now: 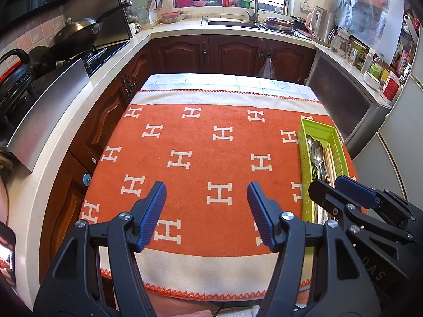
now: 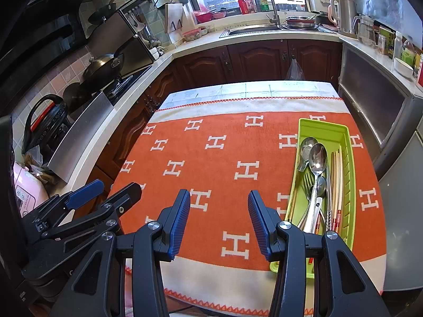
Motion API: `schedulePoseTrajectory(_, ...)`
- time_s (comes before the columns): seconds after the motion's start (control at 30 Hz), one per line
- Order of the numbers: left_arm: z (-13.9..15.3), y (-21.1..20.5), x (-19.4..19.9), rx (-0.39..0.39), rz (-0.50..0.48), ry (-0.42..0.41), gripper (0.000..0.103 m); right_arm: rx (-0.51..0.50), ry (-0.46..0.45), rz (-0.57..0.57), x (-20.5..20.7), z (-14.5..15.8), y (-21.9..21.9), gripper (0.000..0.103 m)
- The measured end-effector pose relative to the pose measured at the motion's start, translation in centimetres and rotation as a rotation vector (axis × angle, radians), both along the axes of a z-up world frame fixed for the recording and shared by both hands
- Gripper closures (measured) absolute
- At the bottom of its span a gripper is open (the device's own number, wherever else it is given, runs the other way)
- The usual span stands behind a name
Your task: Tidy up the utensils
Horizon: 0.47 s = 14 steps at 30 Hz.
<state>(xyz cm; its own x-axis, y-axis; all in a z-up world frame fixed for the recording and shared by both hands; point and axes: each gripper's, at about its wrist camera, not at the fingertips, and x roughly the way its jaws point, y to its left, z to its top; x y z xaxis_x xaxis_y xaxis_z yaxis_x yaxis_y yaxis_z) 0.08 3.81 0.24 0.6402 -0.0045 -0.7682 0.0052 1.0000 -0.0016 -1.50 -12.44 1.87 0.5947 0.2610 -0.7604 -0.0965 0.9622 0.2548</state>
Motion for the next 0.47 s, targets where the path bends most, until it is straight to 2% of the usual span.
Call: schedulePoseTrajectory(0.47,0.03,0.04,-0.15,-0.001,-0.001,0.001,0.042,0.0,0.003,0.001,-0.29,-0.23,0.12,0.057)
